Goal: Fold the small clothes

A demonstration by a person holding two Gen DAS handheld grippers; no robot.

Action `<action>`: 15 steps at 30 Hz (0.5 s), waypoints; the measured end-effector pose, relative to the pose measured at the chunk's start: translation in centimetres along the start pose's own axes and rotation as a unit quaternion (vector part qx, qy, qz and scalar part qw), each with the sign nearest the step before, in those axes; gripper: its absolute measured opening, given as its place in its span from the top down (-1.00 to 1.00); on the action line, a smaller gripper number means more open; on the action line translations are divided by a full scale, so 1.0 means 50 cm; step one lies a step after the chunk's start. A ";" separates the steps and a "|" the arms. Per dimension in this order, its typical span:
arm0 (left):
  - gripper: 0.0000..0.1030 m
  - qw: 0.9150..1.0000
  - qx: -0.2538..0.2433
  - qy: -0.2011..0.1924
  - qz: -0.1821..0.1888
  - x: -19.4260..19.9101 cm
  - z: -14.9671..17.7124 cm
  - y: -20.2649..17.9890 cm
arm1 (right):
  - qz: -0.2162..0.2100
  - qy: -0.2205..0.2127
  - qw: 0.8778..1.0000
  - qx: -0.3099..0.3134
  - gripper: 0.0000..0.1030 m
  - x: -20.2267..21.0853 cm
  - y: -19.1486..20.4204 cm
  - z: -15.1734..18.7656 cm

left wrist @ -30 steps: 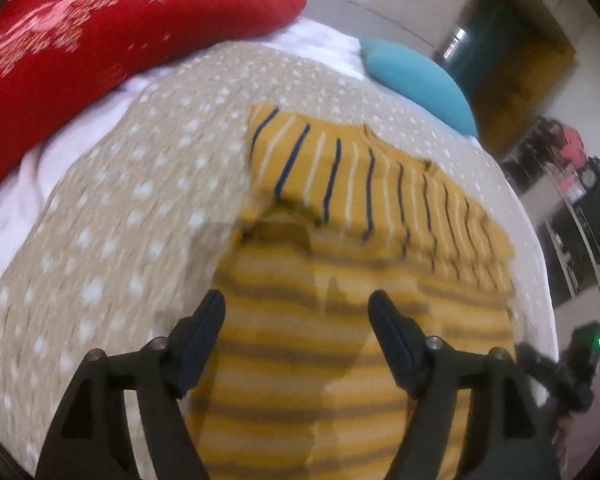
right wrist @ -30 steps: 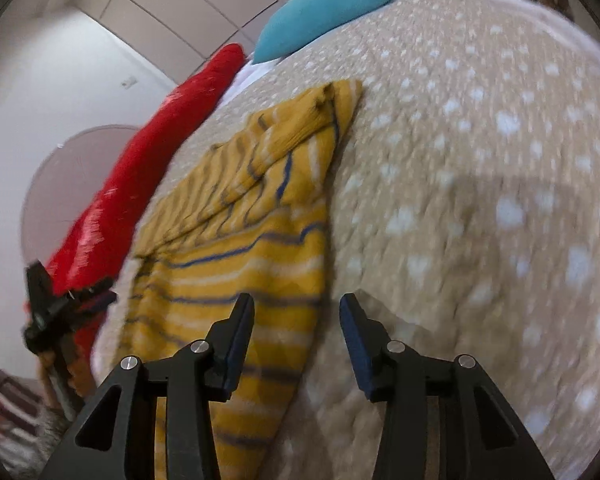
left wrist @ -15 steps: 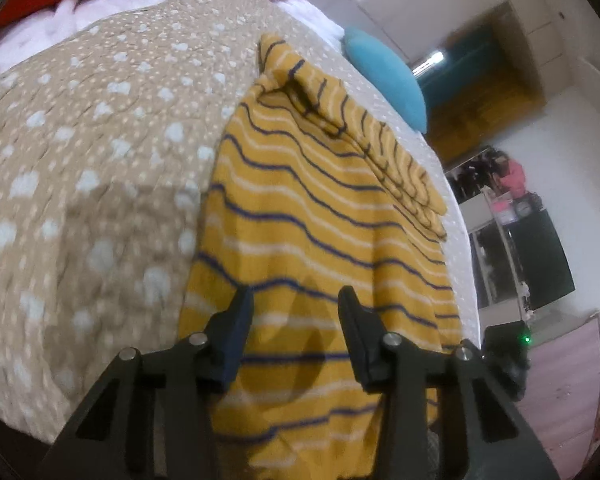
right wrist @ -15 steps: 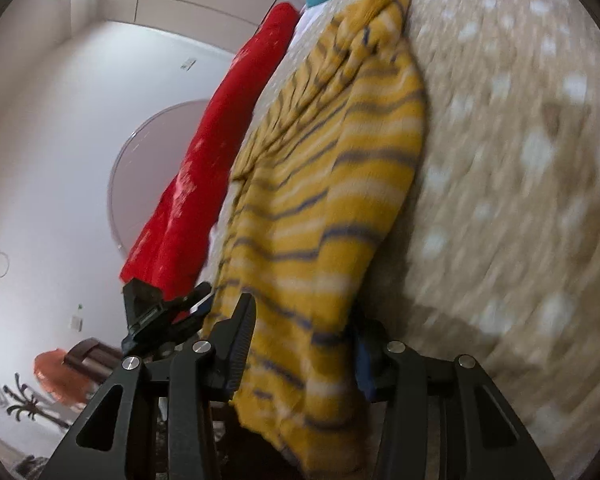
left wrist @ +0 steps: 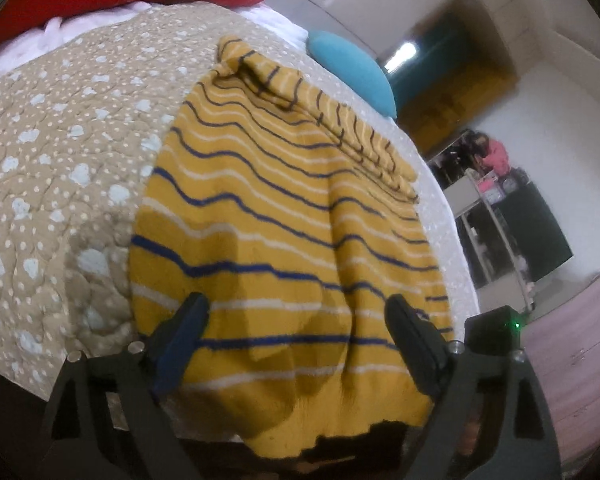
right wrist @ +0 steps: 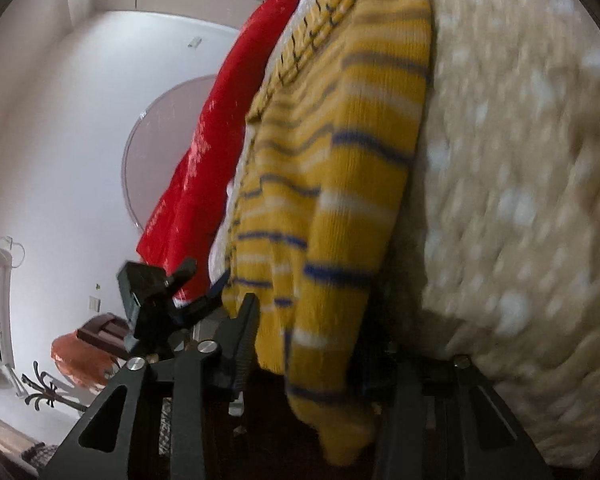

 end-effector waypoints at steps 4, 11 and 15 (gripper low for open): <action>0.73 0.998 0.029 0.000 -0.058 0.007 -0.002 0.044 | 0.024 0.012 1.000 0.003 0.63 -0.022 -0.011 0.013; 1.00 0.996 0.048 0.004 -0.079 0.063 0.004 0.066 | 0.003 0.019 0.999 0.048 0.85 0.027 0.051 0.013; 1.00 0.996 0.022 0.001 -0.086 0.098 0.048 0.039 | 0.007 0.001 0.997 0.077 0.86 0.103 0.080 0.024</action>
Point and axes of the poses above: each gripper's, at about its wrist camera, not at the fingertips, and x roughly against the way its jaws point, y to its left, z to its underside, the point moved 10 cm from there along -x, roughly the way its jaws point, and after that the axes turned 5 degrees about x, right-handed, at the moved point
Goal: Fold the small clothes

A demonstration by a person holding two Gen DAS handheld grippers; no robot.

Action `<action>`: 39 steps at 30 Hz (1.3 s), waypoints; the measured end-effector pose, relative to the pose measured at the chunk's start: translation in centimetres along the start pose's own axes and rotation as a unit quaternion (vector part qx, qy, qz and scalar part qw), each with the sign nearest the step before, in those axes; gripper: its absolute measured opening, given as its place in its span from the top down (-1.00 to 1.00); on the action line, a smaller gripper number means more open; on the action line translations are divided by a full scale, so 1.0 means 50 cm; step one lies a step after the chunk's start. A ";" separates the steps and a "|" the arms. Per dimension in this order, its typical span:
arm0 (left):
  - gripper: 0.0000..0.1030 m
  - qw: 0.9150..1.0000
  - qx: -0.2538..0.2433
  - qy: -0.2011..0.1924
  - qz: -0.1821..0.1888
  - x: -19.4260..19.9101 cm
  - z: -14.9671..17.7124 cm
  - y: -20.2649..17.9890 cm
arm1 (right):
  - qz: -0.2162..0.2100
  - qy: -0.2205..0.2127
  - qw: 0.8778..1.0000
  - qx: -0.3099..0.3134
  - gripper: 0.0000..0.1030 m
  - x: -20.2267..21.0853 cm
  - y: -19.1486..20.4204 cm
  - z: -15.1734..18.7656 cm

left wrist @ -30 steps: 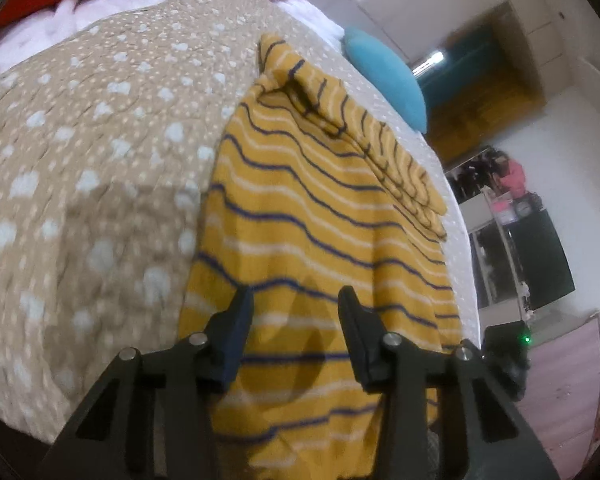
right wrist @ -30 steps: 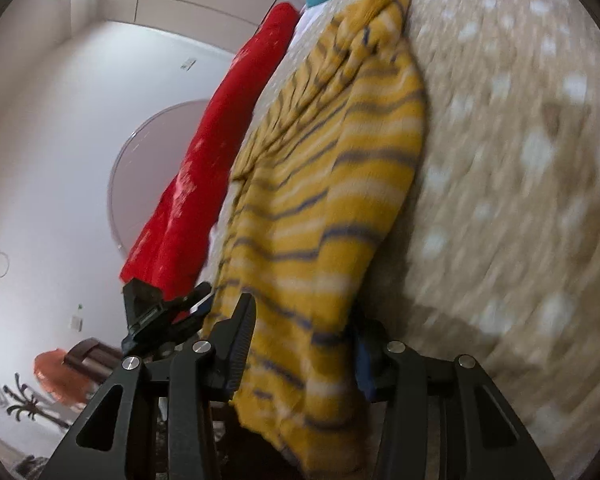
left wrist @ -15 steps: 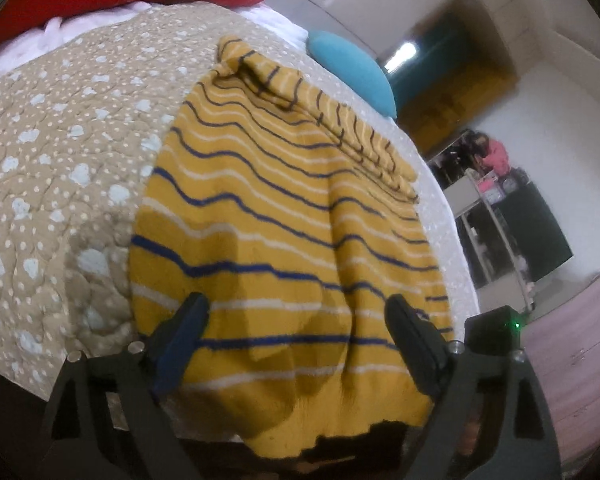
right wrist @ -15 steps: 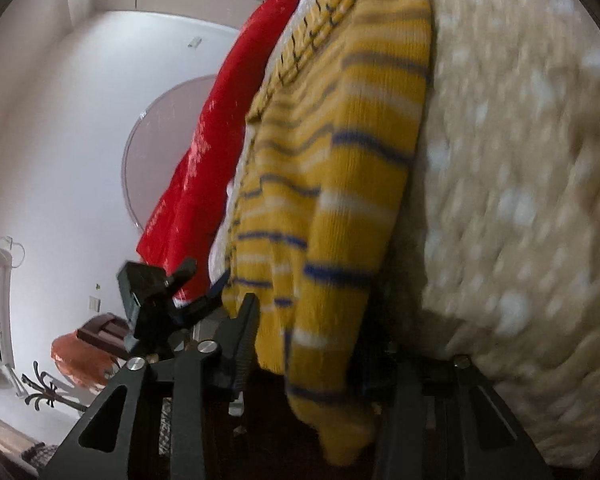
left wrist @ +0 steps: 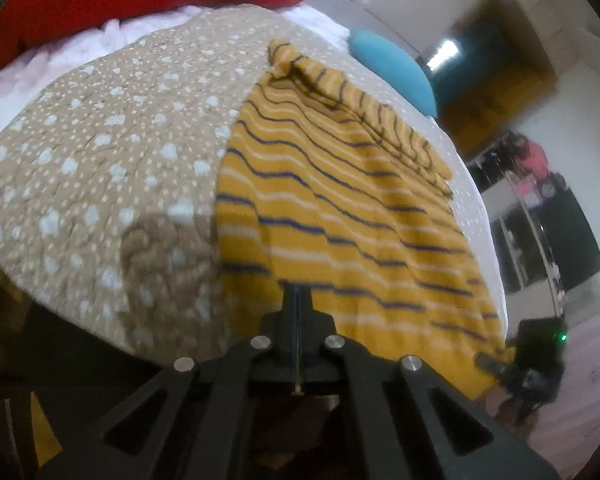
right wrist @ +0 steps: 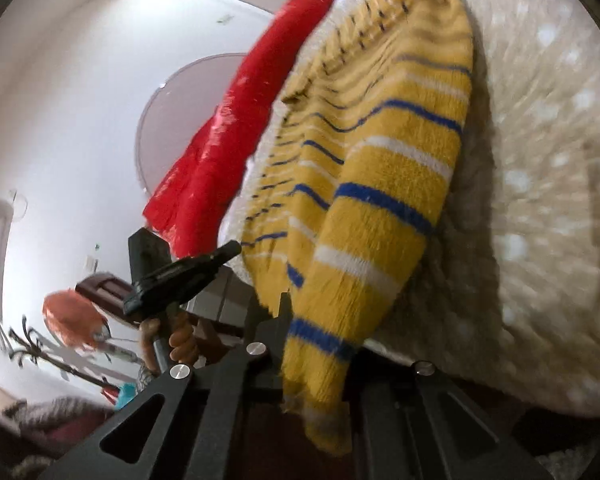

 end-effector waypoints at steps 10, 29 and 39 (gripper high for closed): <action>-0.49 1.000 0.009 -0.026 0.005 -0.024 -0.018 0.025 | 0.034 0.006 0.999 -0.041 0.85 -0.004 -0.072 0.026; 0.86 0.997 0.042 -0.055 0.021 0.026 -0.039 0.043 | 0.051 0.030 0.998 -0.026 0.81 -0.061 -0.056 0.031; 0.86 0.996 0.012 -0.071 0.049 0.041 -0.138 -0.039 | 0.031 -0.017 0.999 0.024 0.82 -0.014 0.025 -0.109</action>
Point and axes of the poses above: each gripper's, at about its wrist camera, not at the fingertips, and x roughly against the way its jaws point, y to its left, z to its underside, the point moved 10 cm from there along -x, roughly the way its jaws point, and after that the axes turned 5 degrees about x, right-handed, at the moved point
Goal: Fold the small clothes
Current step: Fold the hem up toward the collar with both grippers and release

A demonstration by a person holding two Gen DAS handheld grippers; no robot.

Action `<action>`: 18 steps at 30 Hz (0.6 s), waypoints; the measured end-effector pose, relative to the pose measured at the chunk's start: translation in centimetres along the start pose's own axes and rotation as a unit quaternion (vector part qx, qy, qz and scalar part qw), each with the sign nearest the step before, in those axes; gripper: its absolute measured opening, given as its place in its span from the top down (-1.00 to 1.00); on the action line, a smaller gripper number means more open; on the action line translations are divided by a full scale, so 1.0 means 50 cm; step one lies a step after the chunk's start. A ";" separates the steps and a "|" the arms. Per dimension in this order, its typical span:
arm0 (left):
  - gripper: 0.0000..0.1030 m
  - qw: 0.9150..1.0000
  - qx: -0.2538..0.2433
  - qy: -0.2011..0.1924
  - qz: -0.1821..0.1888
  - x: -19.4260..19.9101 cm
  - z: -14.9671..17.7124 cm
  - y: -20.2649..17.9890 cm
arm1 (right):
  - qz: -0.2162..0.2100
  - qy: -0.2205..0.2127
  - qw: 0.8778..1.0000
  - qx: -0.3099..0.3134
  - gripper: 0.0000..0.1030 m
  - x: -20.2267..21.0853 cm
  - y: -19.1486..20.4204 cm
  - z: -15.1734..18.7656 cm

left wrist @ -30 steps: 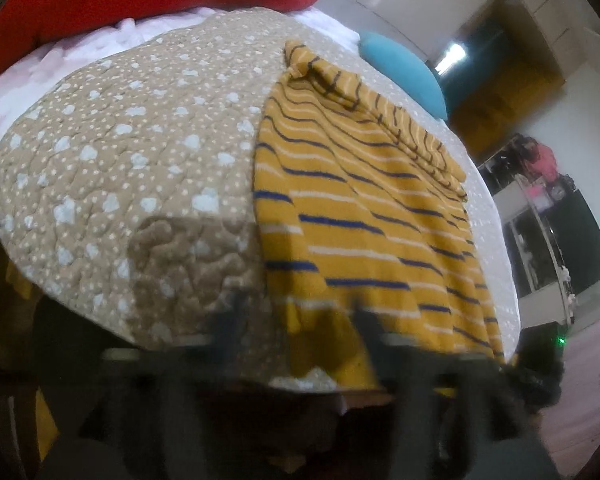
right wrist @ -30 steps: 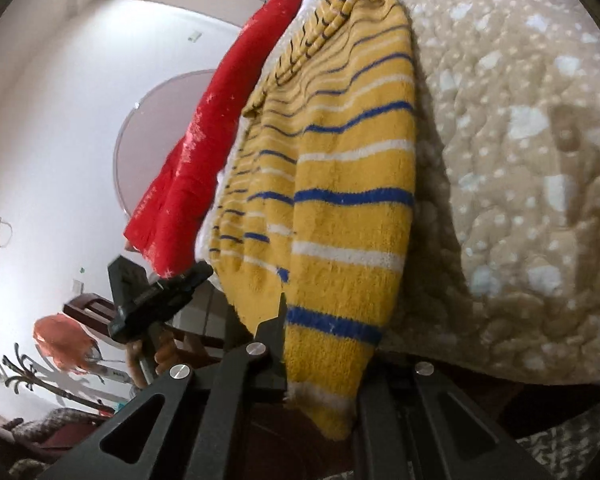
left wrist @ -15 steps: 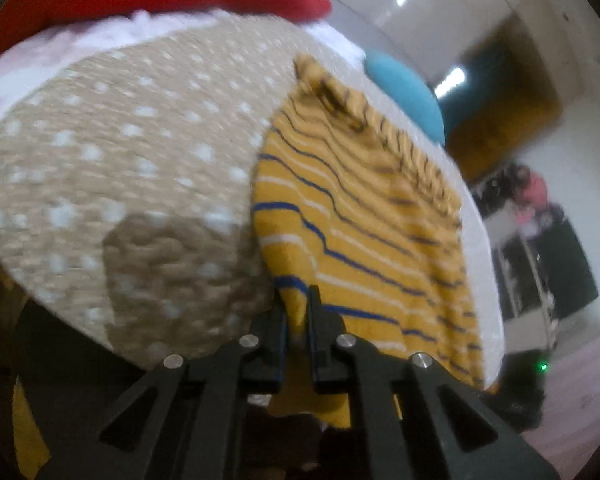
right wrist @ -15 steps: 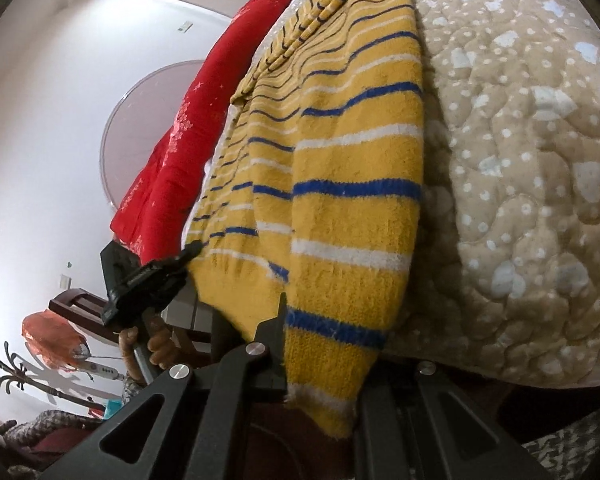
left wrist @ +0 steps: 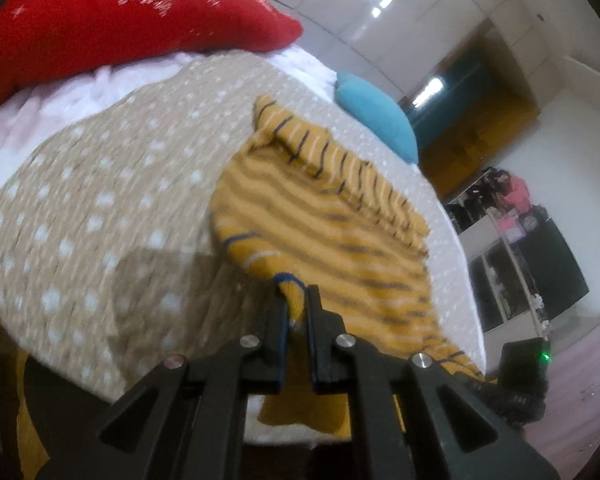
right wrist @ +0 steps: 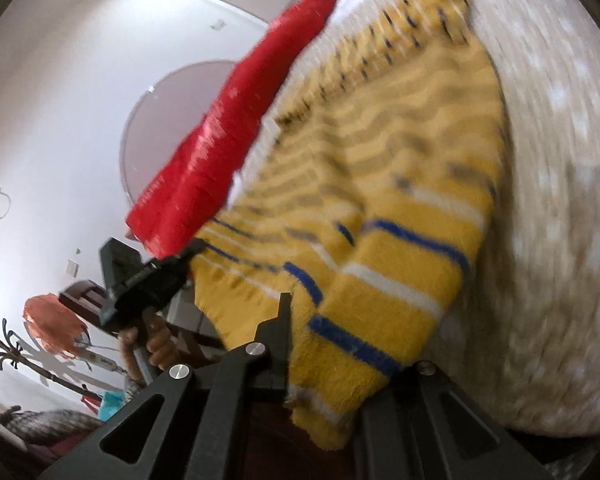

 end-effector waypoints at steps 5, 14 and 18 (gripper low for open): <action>0.86 1.000 -0.013 -0.024 0.009 -0.031 -0.119 -0.060 | 0.006 -0.039 0.999 0.036 0.83 0.015 0.023 -0.132; 0.86 1.000 -0.012 -0.007 -0.011 -0.174 -0.247 -0.099 | 0.015 -0.061 0.998 -0.001 0.83 -0.027 -0.051 -0.306; 0.85 0.999 -0.005 0.020 -0.030 -0.281 -0.308 -0.095 | 0.011 -0.077 0.996 -0.053 0.79 -0.049 -0.131 -0.402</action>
Point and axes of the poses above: each gripper's, at about its wrist camera, not at the fingertips, and x roughly against the way its jaws point, y to its left, z to its underside, the point moved 10 cm from there along -x, roughly the way its jaws point, and after that the axes turned 5 degrees about x, right-handed, at the moved point
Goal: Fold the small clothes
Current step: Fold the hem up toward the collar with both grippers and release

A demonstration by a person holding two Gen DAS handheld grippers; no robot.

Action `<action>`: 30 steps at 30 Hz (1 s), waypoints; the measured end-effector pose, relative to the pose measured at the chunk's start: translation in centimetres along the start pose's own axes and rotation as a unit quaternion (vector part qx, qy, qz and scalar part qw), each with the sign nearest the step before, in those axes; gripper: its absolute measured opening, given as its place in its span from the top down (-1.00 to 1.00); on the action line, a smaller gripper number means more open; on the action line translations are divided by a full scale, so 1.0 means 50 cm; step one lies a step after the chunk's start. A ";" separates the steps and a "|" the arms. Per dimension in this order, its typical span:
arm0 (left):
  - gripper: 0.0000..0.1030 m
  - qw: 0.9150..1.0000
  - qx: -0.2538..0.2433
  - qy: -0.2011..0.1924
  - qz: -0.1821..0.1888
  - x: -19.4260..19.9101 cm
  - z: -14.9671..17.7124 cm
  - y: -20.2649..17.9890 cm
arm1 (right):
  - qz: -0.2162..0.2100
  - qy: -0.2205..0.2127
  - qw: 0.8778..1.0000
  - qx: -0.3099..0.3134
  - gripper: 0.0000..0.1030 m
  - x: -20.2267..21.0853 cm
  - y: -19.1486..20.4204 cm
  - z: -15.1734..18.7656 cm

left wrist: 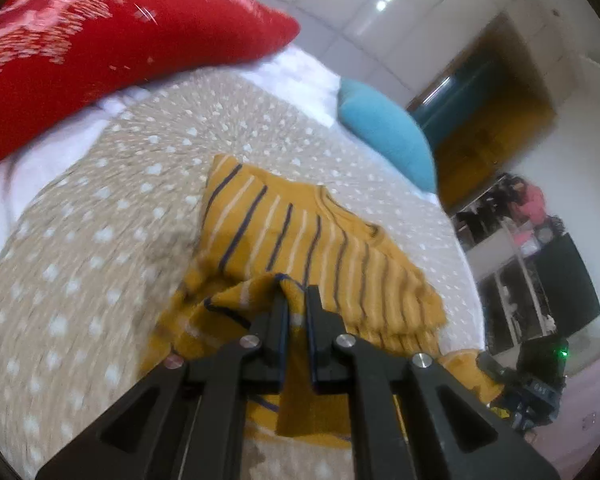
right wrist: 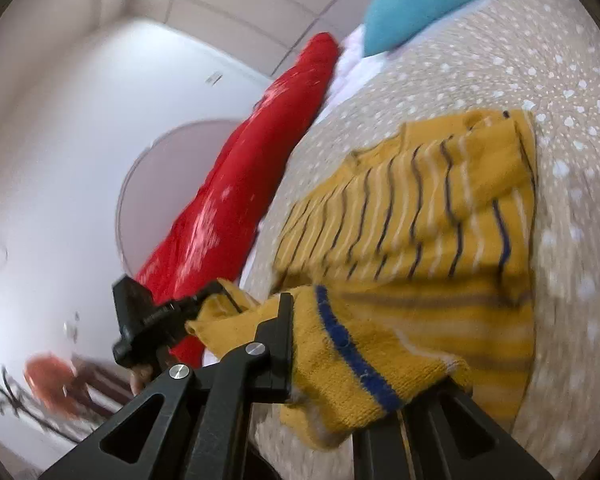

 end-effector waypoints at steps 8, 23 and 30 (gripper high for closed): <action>0.40 0.997 0.054 0.051 0.001 -0.174 -0.101 0.018 | -0.017 -0.037 0.990 -0.136 -0.01 -0.069 -0.160 -0.148; -0.25 0.999 0.022 0.023 -0.034 -0.127 -0.118 0.053 | 0.009 -0.122 0.979 -0.161 -0.33 0.016 -0.233 -0.278; -0.39 0.996 -0.013 0.016 -0.084 -0.019 -0.012 0.092 | 0.037 -0.003 0.999 -0.023 -0.06 -0.081 -0.060 -0.184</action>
Point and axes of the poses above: each gripper's, at about its wrist camera, not at the fingertips, and x roughly against the way its jaws point, y to its left, z to its underside, the point moved 10 cm from there along -x, roughly the way its jaws point, and after that the axes turned 5 degrees about x, right-handed, at the moved point
